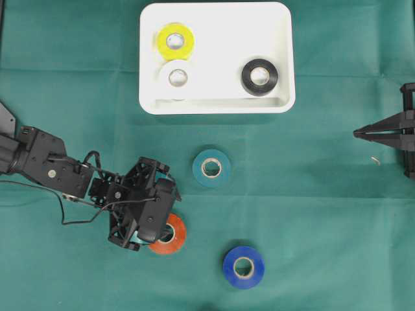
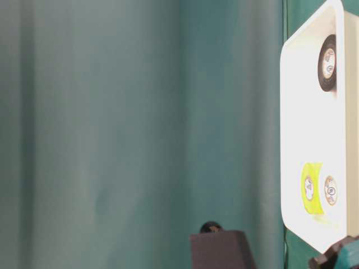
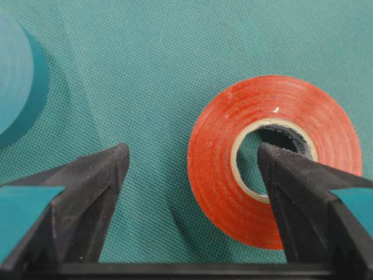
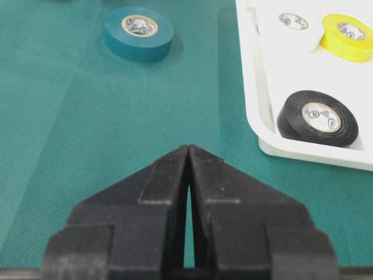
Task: Put the tape into the white case with the left arm.
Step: 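Lower the left gripper onto the red tape roll and grasp it, then carry the red tape with the left gripper into the tray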
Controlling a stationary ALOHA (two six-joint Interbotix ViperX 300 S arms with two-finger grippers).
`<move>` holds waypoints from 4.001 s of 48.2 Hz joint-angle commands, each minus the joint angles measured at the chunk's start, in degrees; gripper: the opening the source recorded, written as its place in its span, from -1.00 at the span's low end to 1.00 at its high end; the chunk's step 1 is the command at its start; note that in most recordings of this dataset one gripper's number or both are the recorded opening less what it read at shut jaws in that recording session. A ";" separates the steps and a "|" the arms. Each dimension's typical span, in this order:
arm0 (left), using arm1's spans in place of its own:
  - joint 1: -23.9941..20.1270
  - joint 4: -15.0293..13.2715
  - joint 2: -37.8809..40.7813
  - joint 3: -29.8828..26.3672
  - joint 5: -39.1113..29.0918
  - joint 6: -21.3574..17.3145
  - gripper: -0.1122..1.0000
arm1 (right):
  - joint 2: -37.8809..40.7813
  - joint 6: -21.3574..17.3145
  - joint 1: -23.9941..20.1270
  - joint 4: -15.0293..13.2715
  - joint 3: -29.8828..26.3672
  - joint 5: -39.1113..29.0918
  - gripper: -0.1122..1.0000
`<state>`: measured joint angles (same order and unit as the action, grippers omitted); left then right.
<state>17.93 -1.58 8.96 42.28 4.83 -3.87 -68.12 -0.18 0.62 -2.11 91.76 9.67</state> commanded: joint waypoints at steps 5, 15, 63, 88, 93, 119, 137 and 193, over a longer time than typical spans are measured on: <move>0.26 0.09 0.44 -1.32 -0.44 0.00 0.81 | 0.26 -0.09 0.00 -0.09 -0.62 0.53 -0.97; 0.26 0.00 0.70 -2.46 -3.69 0.00 0.72 | 0.26 -0.09 0.00 -0.09 -0.62 0.53 -0.97; 0.44 0.09 -9.05 -7.65 -18.19 0.09 -0.30 | 0.26 -0.09 0.09 0.00 -0.62 0.53 -0.97; -2.64 0.18 -10.90 -8.00 -19.51 -0.18 -0.30 | 0.26 0.00 0.00 -0.09 -0.62 0.53 -0.97; -5.10 0.18 -10.63 -8.44 -19.51 -0.26 -0.30 | 0.26 -0.09 0.09 -0.09 -0.62 0.53 -0.97; -21.62 0.26 -10.55 -9.40 -19.25 -3.60 -0.30 | 0.26 -0.09 0.09 -0.09 -0.62 0.62 -0.97; -32.17 0.26 -8.09 -11.87 -17.84 -10.72 -0.30 | 0.26 -0.09 0.09 0.00 -0.53 0.70 -0.97; -43.59 0.26 2.81 -22.15 -17.40 -18.54 0.70 | 0.18 -0.09 0.09 0.00 -0.53 0.70 -0.97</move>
<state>-25.84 -1.32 13.18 21.36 -13.01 -22.50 -68.20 -0.18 0.62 -2.11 91.76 9.67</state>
